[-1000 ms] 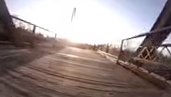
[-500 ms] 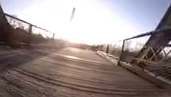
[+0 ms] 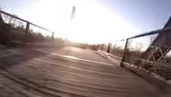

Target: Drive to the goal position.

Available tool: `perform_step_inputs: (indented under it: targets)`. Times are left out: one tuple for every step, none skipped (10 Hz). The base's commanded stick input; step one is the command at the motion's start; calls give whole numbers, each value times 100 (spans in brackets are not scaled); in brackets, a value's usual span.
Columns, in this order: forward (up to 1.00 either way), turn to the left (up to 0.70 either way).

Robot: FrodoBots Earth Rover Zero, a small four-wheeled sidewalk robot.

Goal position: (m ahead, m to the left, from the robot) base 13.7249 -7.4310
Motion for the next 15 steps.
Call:
perform_step_inputs:
  targets:
    - [70, 0]
    - [70, 0]
    - [70, 0]
    - [70, 0]
    - [70, 0]
    - [70, 0]
    - [70, 0]
    - [70, 0]
    - [70, 0]
    - [70, 0]
    - [70, 0]
    - [70, 0]
    - [70, 0]
    - [70, 0]
    - [70, 0]
